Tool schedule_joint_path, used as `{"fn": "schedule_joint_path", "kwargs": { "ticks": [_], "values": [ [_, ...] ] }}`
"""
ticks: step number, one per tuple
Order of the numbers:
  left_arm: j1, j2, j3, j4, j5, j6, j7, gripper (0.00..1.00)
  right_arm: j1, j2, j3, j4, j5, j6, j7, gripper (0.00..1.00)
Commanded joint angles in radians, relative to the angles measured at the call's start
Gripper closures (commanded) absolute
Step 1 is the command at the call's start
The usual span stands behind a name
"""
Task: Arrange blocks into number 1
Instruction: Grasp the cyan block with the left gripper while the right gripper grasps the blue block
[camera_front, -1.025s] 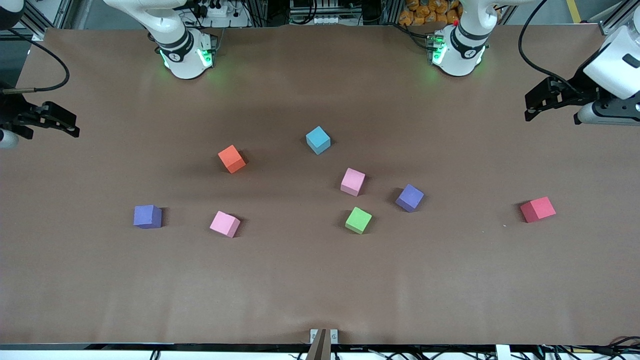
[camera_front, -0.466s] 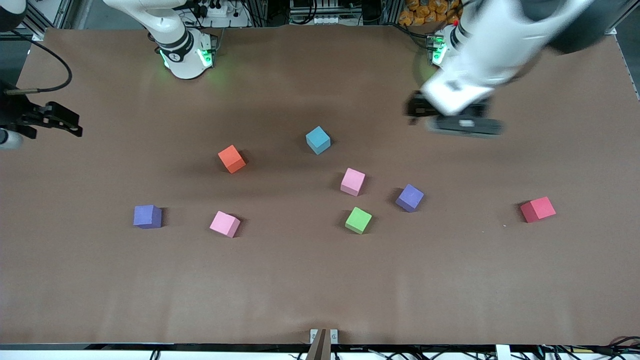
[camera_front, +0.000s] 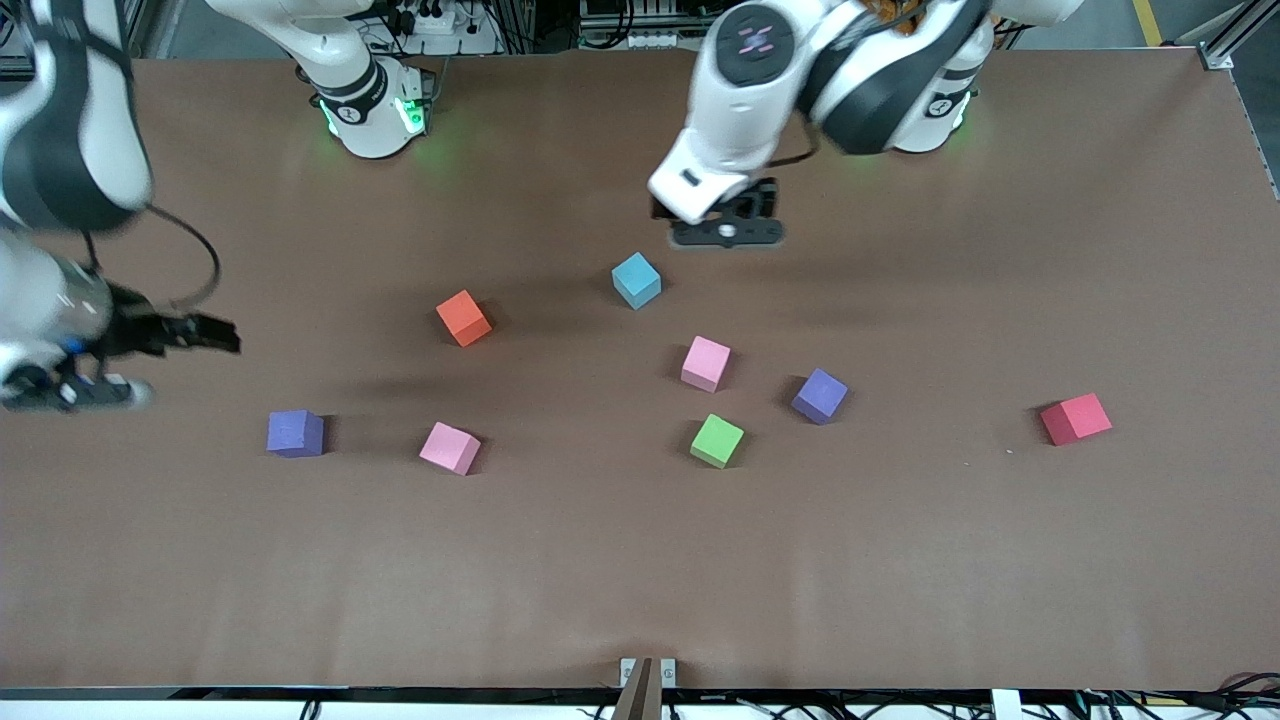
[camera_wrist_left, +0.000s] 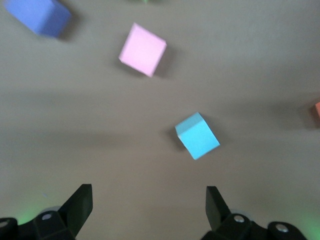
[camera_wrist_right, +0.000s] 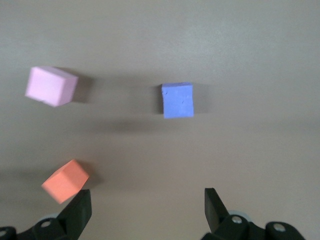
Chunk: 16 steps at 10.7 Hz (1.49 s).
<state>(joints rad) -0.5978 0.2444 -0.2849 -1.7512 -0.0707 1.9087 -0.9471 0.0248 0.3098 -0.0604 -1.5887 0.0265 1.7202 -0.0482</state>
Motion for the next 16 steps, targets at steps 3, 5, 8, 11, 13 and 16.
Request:
{"fn": "schedule_joint_path", "kwargs": {
  "ticks": [3,5,8,11,13,16],
  "values": [
    [-0.163,0.162,0.067,-0.019,-0.053,0.15,-0.304,0.0,-0.068,0.214,-0.013,0.038,0.013,0.119,0.011,0.0],
    [-0.223,0.165,0.127,-0.074,-0.081,0.252,-0.341,0.0,-0.06,0.265,-0.022,0.041,0.013,0.14,0.01,0.0],
    [-0.229,0.202,0.128,-0.11,-0.08,0.357,-0.343,0.0,-0.054,0.311,-0.024,0.041,0.013,0.17,0.01,0.0],
    [-0.231,0.266,0.13,-0.106,-0.08,0.456,-0.384,0.0,-0.043,0.341,-0.024,0.041,0.01,0.194,0.005,0.0],
    [-0.231,0.292,0.13,-0.105,-0.08,0.469,-0.386,0.0,-0.039,0.367,-0.024,0.039,0.012,0.232,0.008,0.0],
    [-0.231,0.322,0.13,-0.1,-0.081,0.487,-0.394,0.0,-0.032,0.393,-0.024,0.038,0.013,0.266,0.002,0.0]
  ]
}}
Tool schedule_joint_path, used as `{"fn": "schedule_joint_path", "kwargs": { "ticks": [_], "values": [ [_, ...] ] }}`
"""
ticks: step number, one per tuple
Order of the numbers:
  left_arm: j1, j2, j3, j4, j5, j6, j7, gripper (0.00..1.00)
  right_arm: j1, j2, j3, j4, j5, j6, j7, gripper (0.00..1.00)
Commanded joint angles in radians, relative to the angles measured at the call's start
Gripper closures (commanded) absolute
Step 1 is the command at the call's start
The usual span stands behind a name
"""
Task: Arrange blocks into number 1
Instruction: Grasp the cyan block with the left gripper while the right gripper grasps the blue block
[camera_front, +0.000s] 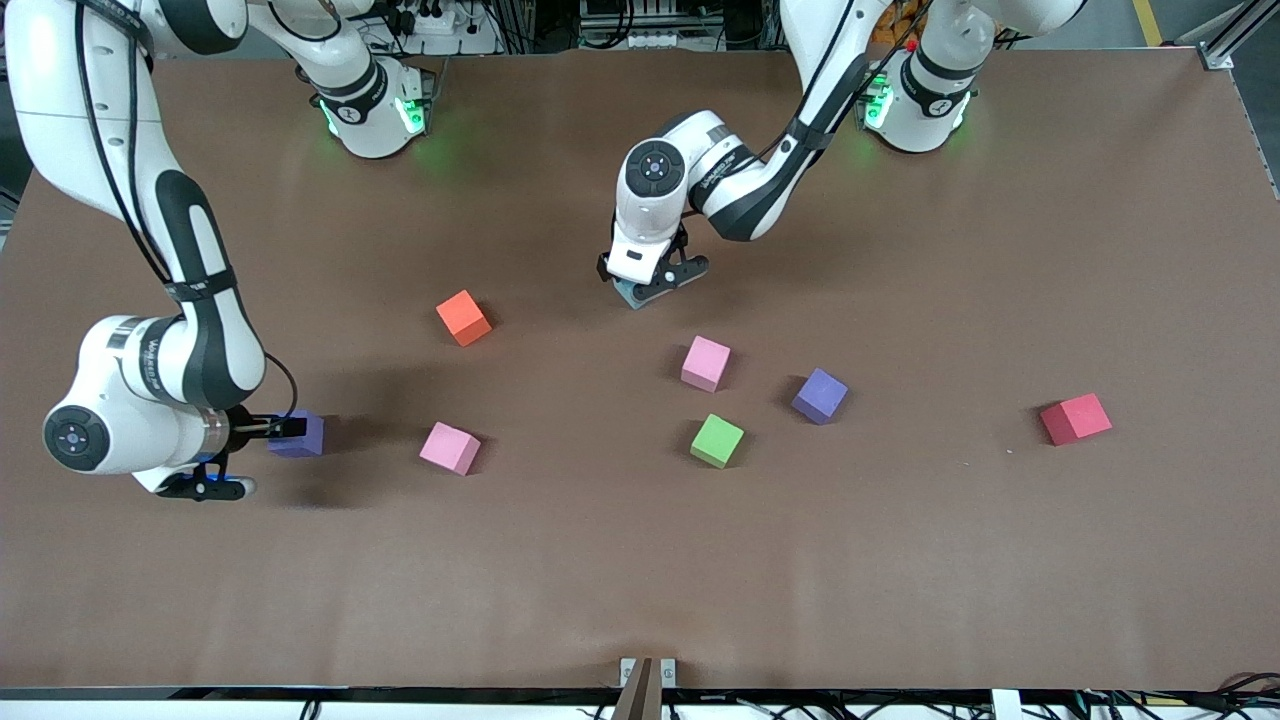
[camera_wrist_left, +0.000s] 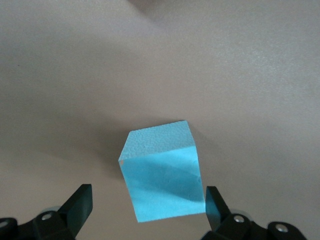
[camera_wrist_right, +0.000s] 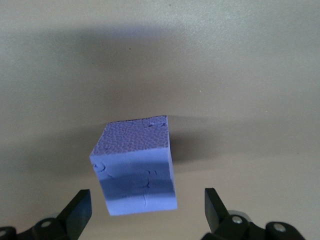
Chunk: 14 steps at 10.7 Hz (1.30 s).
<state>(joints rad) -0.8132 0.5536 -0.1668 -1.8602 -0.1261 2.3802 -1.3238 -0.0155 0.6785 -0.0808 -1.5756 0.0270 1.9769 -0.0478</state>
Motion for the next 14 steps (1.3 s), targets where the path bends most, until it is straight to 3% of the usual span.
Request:
{"fn": "schedule_joint_path", "kwargs": {
  "ticks": [1,3,4,5,6,7,8,11,12,14],
  "values": [
    [-0.017,0.02,0.012,0.009,-0.026,0.019,-0.018,0.0,0.008,0.035,-0.004,0.023,0.014,0.031,0.0,0.0],
    [-0.017,0.043,0.012,0.012,-0.026,0.027,-0.018,0.03,0.009,0.049,-0.004,0.025,0.014,0.036,-0.003,0.0],
    [-0.02,0.055,0.012,0.01,-0.026,0.054,-0.018,0.22,0.014,0.055,-0.004,0.023,0.016,0.049,-0.012,0.0],
    [-0.027,0.06,0.012,0.01,-0.023,0.063,-0.018,0.6,0.014,0.061,-0.004,0.022,0.017,0.059,-0.026,0.0],
    [-0.049,0.058,0.012,0.009,-0.011,0.065,-0.017,0.92,0.014,0.062,-0.004,0.023,0.016,0.059,-0.029,0.16],
    [-0.058,0.054,0.012,0.009,-0.007,0.065,-0.015,1.0,0.014,0.062,-0.004,0.023,0.017,0.057,-0.027,0.32],
    [-0.07,0.045,0.01,0.006,-0.006,0.063,-0.003,1.0,0.014,0.062,-0.004,0.025,0.017,0.056,-0.027,0.43],
    [-0.144,0.0,-0.04,-0.014,0.092,0.033,0.044,1.0,0.015,0.021,-0.004,0.023,0.024,0.043,-0.023,0.46],
    [-0.15,-0.017,-0.072,-0.048,0.167,0.028,0.066,1.0,0.019,-0.023,-0.004,0.013,0.028,0.031,-0.02,0.46],
    [-0.147,-0.049,-0.118,-0.108,0.2,0.028,0.112,1.0,0.034,-0.114,-0.002,-0.039,0.03,0.005,0.023,0.46]
  ]
}}
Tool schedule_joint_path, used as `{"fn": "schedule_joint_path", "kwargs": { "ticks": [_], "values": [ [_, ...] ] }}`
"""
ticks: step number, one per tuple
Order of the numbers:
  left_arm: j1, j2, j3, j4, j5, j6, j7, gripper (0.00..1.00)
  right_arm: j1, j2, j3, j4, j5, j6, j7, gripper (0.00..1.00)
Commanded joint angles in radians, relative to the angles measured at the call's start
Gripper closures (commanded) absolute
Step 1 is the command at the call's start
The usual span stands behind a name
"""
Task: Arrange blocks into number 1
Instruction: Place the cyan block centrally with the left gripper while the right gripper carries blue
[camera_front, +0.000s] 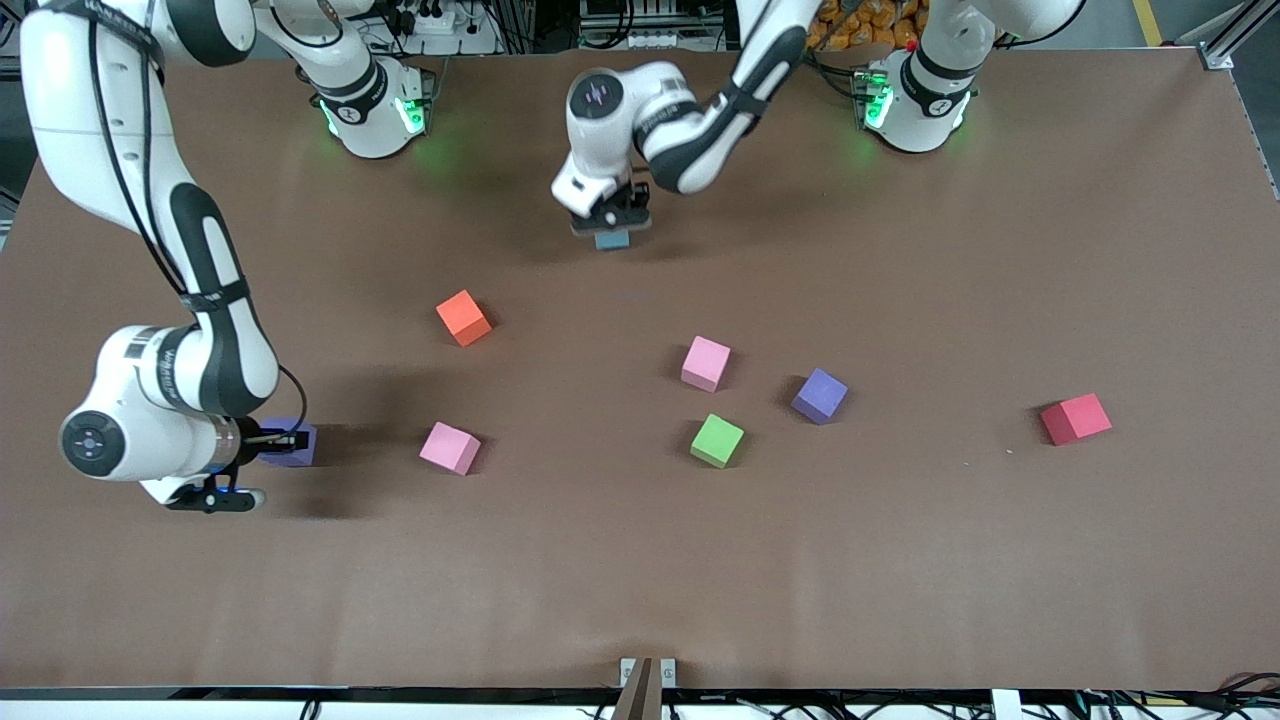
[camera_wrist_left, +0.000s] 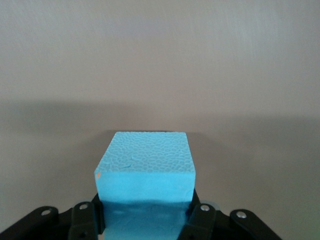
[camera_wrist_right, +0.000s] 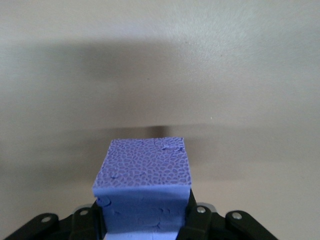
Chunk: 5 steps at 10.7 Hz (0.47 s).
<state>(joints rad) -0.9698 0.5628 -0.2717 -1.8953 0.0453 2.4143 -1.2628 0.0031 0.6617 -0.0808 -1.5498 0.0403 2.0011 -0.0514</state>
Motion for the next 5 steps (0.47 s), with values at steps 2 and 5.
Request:
{"fn": "schedule_joint_path", "kwargs": {
  "ticks": [2,5],
  "values": [
    [0.005,-0.043,-0.023,-0.077,0.03,-0.006,0.052,1.0,0.041,-0.177,-0.004,-0.151,0.061,-0.019,0.097,0.46],
    [-0.01,-0.029,-0.024,-0.076,0.027,-0.004,0.037,1.0,0.089,-0.289,-0.002,-0.277,0.105,-0.01,0.165,0.46]
  ]
}}
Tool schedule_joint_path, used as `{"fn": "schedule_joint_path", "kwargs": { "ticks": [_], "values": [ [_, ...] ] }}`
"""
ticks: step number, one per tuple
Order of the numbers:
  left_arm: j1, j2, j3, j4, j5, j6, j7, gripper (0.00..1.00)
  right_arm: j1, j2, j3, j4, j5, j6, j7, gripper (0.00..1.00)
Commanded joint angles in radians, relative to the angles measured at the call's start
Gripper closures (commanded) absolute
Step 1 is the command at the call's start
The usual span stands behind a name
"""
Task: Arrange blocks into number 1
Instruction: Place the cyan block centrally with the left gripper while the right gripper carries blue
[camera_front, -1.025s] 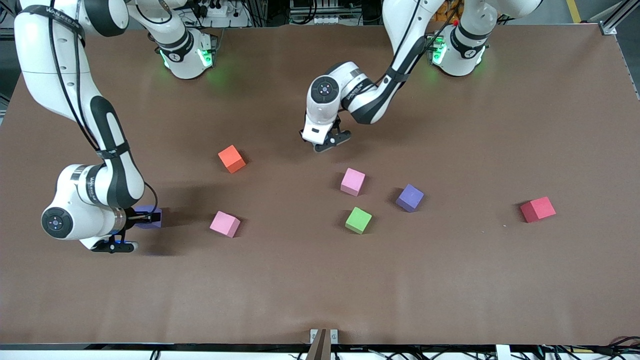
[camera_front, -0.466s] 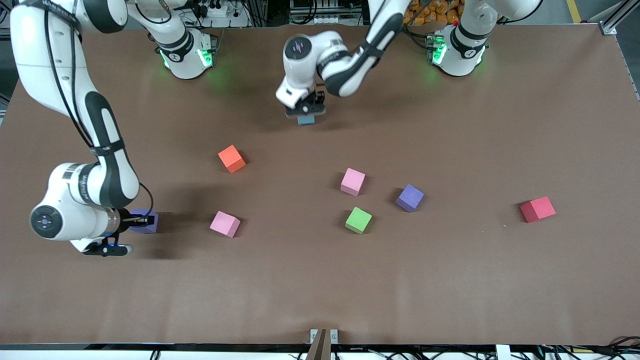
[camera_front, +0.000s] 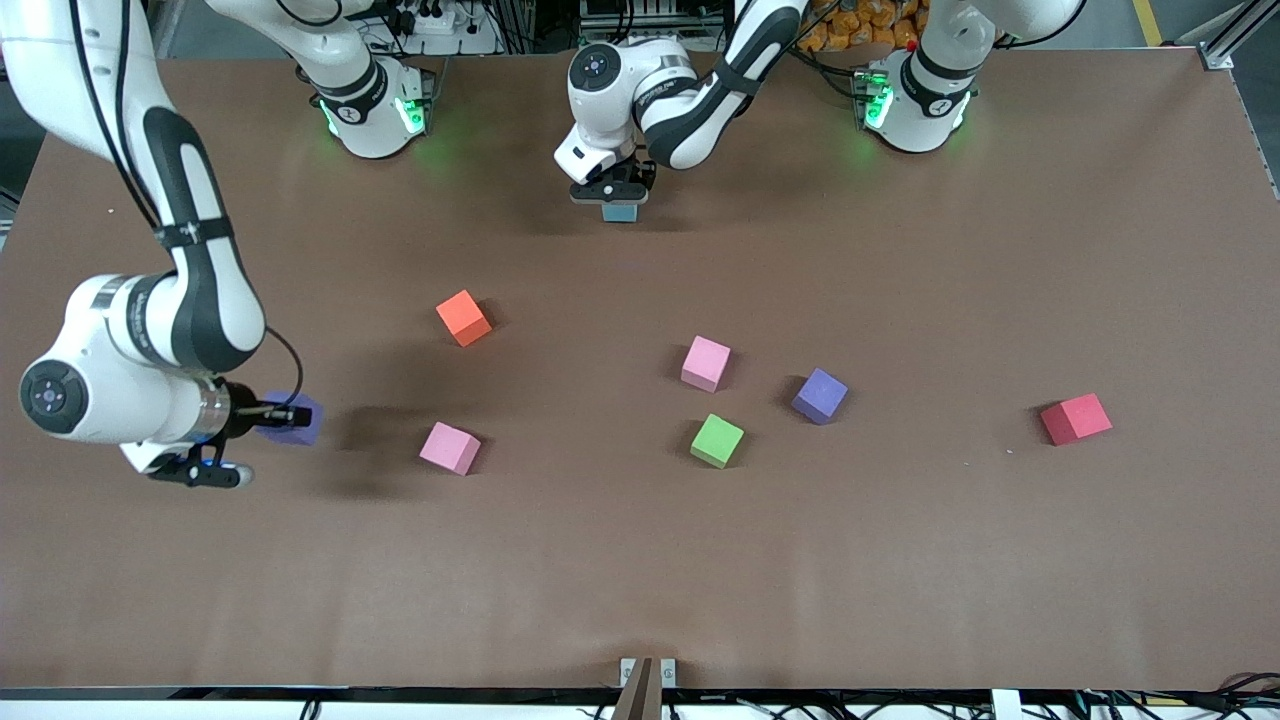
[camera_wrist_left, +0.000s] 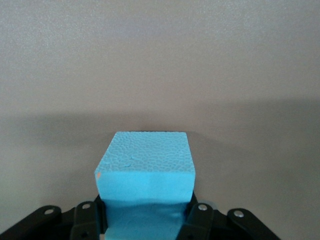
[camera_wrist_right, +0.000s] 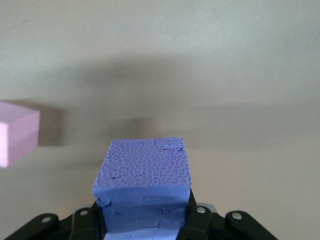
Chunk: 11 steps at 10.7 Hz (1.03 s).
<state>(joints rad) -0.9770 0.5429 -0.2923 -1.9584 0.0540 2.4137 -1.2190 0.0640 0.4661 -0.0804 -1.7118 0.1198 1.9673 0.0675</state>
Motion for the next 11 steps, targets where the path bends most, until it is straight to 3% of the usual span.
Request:
{"fn": "schedule_joint_path", "kwargs": {
  "ticks": [1,2,4,7,8,11],
  "values": [
    [0.0,-0.009,-0.004,-0.01,0.004,-0.004,-0.011,0.93,0.049,-0.121,-0.002,-0.149,0.029,0.027,0.063,0.47],
    [0.004,-0.006,-0.002,-0.002,-0.003,-0.004,-0.028,0.01,0.068,-0.133,-0.002,-0.169,0.034,0.024,0.064,0.47],
    [0.055,-0.032,0.005,0.033,-0.009,-0.005,-0.091,0.0,0.114,-0.159,-0.004,-0.213,0.084,0.03,0.064,0.47],
    [0.145,-0.145,0.053,0.047,-0.005,-0.091,-0.117,0.0,0.195,-0.207,-0.004,-0.265,0.103,0.038,0.123,0.49],
    [0.194,-0.161,0.067,0.049,0.007,-0.116,-0.038,0.0,0.226,-0.205,-0.004,-0.267,0.103,0.038,0.135,0.49],
    [0.348,-0.149,0.067,0.047,0.009,-0.116,0.471,0.0,0.356,-0.204,-0.004,-0.267,0.109,0.053,0.239,0.49]
  ]
}}
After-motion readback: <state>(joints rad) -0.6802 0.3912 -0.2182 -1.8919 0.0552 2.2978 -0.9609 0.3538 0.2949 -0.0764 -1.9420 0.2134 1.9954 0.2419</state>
